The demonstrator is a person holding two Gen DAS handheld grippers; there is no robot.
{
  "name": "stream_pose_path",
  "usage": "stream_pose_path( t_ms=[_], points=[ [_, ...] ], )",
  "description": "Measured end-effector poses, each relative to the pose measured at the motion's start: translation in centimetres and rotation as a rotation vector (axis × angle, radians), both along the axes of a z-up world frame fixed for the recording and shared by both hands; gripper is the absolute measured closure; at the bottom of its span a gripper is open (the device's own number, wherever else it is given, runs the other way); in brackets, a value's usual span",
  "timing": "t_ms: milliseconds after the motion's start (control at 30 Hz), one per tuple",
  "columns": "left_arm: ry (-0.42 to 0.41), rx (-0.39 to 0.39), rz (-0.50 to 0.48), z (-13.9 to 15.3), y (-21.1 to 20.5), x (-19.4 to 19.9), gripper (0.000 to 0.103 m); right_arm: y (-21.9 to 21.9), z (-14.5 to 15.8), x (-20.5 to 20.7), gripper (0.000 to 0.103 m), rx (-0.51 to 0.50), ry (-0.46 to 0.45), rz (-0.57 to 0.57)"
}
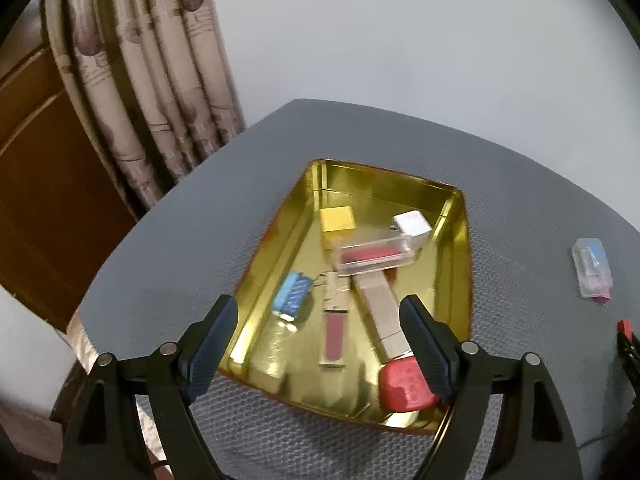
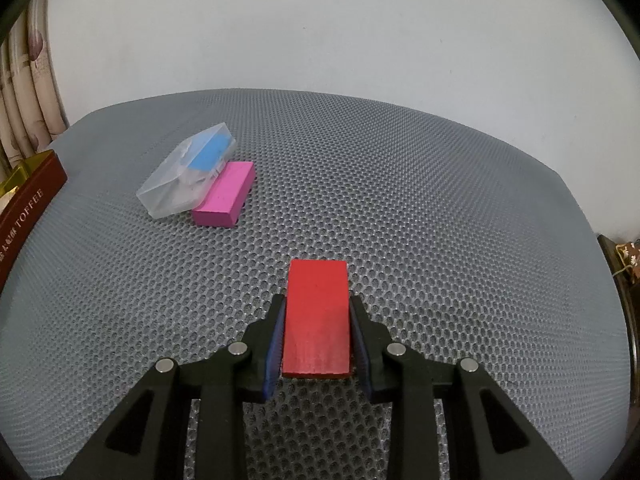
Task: Organize rigid objects
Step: 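Lift the open left tool away from the tray, then carry the red rectangular block with the right tool over the tray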
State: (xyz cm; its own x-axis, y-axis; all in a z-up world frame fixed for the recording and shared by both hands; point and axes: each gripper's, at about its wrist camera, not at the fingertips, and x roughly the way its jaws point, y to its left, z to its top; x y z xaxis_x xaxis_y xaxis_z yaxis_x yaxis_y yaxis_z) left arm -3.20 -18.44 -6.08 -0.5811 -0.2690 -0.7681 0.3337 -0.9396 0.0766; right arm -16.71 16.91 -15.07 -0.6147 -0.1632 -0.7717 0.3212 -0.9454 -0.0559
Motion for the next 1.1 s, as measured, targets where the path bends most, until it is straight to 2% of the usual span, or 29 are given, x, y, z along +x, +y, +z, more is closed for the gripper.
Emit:
stream_pose_path(
  t_ms=[200, 433, 767, 900, 1100],
  points=[
    [0.019, -0.034, 0.034, -0.3, -1.1, 0.4, 0.021, 0.2, 0.4, -0.1, 0.073, 0.034, 0.001, -0.039],
    [0.0, -0.024, 0.016, -0.8, -1.2, 0.1, 0.019, -0.9, 1.8, 0.5, 0.073, 0.056, 0.014, 0.003],
    [0.004, -0.004, 0.032, -0.7, -1.6, 0.1, 0.018, -4.9, 4.5, 3.4, 0.073, 0.02, 0.015, 0.174],
    [0.011, -0.01, 0.072, -0.4, -2.3, 0.1, 0.018, -6.7, 6.0, 5.1, 0.073, -0.008, 0.019, 0.251],
    [0.034, -0.005, 0.179, 0.0, -4.6, 0.5, 0.017, -13.3, 8.3, 7.6, 0.073, -0.067, 0.014, 0.361]
  ],
)
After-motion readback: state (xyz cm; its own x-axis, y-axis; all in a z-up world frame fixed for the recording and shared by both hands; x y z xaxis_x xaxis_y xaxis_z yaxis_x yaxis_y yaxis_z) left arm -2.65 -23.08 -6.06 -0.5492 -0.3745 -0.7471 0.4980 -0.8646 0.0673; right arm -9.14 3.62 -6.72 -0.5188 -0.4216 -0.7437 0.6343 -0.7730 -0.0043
